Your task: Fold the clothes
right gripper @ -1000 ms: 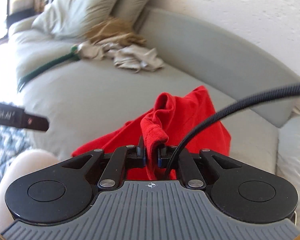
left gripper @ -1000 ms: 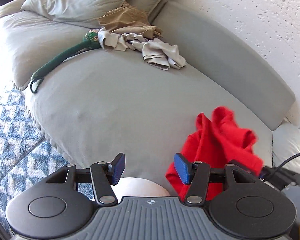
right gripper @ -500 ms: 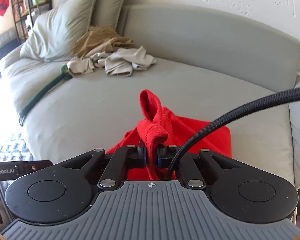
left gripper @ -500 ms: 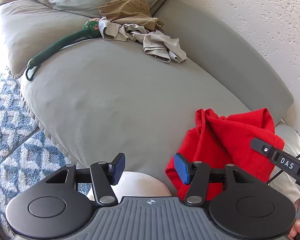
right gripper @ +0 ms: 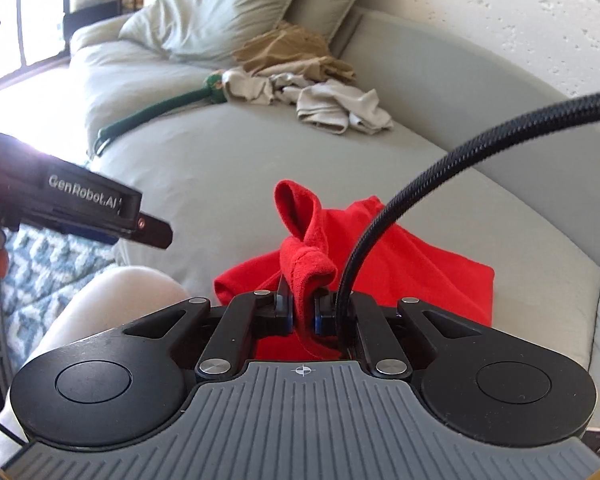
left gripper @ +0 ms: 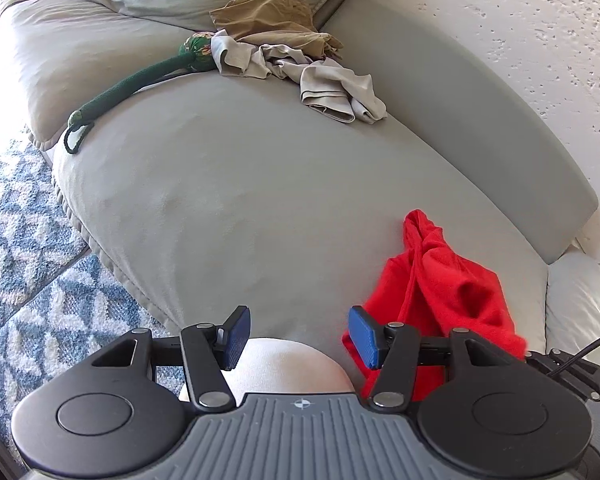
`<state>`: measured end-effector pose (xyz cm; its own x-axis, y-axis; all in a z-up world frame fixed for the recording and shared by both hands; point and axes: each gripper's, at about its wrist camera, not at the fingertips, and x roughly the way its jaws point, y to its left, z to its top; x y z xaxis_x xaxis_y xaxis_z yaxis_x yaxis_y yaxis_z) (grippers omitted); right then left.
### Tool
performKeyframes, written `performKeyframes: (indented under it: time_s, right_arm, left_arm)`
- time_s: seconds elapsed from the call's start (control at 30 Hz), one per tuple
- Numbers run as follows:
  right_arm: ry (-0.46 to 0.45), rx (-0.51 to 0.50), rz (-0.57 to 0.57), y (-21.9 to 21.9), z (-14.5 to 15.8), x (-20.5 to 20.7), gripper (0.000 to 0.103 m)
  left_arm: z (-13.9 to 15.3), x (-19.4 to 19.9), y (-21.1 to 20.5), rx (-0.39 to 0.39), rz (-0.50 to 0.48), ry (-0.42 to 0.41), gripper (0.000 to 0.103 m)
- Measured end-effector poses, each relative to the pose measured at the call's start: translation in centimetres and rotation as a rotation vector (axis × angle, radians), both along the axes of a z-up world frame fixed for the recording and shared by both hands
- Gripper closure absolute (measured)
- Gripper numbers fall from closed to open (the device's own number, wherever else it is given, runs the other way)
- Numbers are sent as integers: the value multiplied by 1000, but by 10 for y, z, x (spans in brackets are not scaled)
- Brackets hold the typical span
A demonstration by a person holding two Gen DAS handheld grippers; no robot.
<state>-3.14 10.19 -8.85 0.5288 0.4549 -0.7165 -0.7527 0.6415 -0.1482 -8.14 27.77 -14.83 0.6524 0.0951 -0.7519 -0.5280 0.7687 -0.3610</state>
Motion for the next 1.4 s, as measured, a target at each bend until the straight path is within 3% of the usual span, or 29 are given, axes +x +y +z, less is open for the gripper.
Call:
performKeyframes:
  time_s: [0.03,0.07,0.1,0.2,0.33,0.47,0.6,0.7,0.73,0.83,0.97,1.23,1.3,1.4]
  right_arm:
    - [27,7,17,-2,3,0,75]
    - [54,14,34,-4,5,-1,57]
    - [82,34,45,-9,10,-1,52]
    - [160,95,27,-36,29,-1,51]
    - [296,178,-111,-92,48,12,44]
    - [485,296,-300,-151,41,35,27]
    - [674,396,-476,-182,0,60,26]
    - [772,445,-541,-186,-30,75,36]
    - [792,460,-554,-186,-36,78,46]
    - [850,500,-564,-187,-44,85,46]
    - [880,552,-557,-195,-44,90,35]
    - [913,702,-567,-218,-44,93,35]
    - [811,598,-584,-215,-34,92,35]
    - [579,253,-609,-198,-17,88,33]
  left_arm:
    - [2,-1,-1,7,-2,-3,50]
    - [4,-1,-2,13,-5,-5,50]
    - [6,-3,-3,12,-9,-4,50]
    - [12,-7,-4,-9,-33,9,50]
    - [21,-8,-15,-6,-120,35,50]
    - [22,5,-35,-3,-211,31,49]
    - [13,36,-63,-3,-296,33,52]
    - [9,58,-82,36,-329,56,57]
    - [9,63,-88,56,-336,62,58]
    - [10,70,-98,82,-342,82,58]
    - [11,68,-104,102,-349,101,56]
    - [10,63,-102,101,-324,115,56]
    - [11,63,-103,110,-327,113,56]
    - [12,62,-103,124,-332,108,55]
